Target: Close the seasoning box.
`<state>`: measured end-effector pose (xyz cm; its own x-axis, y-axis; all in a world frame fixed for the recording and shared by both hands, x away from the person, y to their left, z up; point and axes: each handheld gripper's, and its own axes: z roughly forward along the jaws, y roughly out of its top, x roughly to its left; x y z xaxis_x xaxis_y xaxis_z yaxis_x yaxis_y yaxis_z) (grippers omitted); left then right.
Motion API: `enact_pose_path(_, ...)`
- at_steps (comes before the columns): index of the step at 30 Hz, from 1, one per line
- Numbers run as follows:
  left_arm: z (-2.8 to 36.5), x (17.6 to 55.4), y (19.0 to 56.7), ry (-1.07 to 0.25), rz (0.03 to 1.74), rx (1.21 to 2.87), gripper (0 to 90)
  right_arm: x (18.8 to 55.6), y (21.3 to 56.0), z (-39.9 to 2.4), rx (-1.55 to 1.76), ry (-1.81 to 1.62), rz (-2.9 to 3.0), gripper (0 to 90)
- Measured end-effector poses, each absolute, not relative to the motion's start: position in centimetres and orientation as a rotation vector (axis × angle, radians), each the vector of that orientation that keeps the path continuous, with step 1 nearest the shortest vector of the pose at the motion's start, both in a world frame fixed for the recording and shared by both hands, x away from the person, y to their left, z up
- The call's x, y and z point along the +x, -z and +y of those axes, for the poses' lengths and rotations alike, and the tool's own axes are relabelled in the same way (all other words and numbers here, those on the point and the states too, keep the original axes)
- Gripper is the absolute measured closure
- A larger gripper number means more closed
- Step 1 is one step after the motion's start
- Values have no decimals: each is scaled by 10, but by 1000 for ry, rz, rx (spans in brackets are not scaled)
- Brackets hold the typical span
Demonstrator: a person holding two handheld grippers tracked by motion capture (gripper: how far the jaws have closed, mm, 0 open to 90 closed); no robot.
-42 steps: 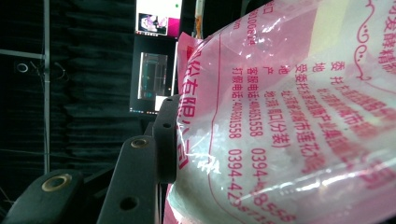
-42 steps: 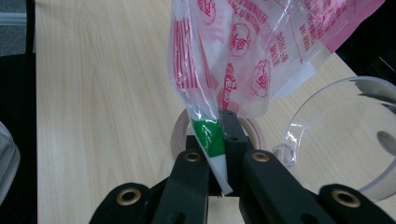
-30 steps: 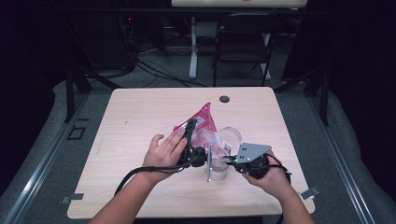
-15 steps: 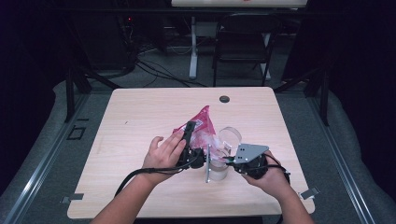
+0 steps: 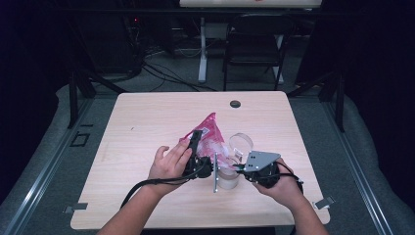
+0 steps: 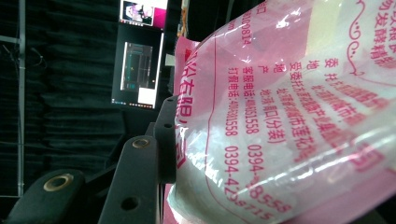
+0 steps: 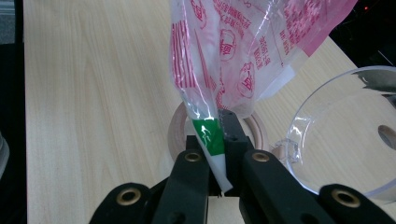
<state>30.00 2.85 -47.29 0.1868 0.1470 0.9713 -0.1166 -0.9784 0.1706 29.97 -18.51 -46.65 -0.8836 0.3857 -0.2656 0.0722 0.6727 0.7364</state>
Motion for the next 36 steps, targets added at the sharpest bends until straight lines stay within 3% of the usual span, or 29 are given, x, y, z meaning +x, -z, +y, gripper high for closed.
enact_pose_path(36,37,299,481,-1832,99,2269,636,300,465,-182,368,-1091,2465,900)
